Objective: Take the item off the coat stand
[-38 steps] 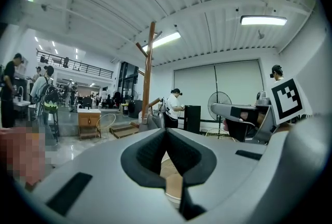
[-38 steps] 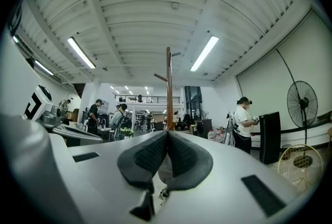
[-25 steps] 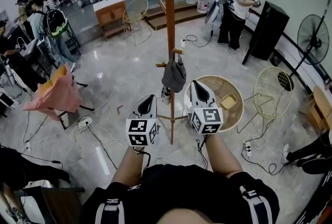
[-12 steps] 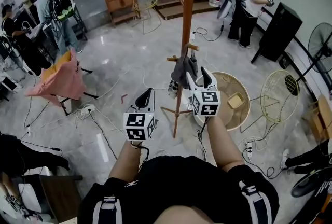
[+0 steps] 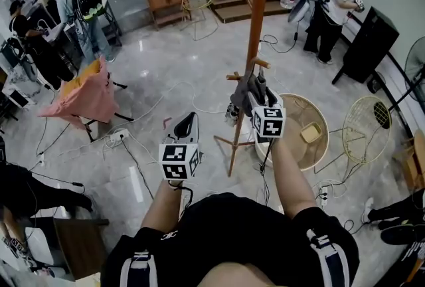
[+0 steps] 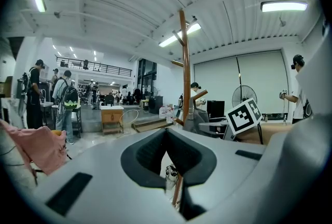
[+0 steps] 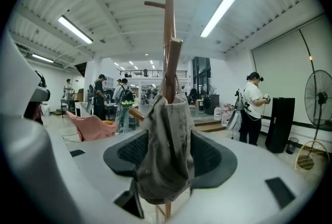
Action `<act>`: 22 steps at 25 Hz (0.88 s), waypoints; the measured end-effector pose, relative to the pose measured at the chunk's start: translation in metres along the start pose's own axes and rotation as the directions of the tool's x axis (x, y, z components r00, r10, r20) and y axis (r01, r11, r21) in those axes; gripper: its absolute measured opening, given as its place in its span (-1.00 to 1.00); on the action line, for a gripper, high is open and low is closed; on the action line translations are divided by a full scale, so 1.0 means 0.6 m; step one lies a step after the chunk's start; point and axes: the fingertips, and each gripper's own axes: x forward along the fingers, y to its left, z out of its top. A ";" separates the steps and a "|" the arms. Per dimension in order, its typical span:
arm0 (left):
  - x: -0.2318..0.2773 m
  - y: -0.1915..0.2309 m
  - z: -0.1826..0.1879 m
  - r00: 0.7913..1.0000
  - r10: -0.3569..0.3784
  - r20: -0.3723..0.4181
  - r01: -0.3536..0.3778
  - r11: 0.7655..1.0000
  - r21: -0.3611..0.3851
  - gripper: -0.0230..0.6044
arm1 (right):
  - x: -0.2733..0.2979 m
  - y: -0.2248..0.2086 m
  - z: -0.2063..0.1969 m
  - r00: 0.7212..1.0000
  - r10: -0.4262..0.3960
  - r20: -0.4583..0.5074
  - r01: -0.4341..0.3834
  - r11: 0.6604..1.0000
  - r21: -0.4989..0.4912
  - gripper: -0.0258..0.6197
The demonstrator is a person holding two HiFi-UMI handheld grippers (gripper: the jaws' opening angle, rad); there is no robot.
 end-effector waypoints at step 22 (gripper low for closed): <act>0.018 -0.008 0.002 0.999 -0.039 0.005 0.039 0.999 -0.006 -0.87 | -0.058 -0.001 0.089 0.992 -0.011 0.124 -0.001 0.995 0.096 -0.82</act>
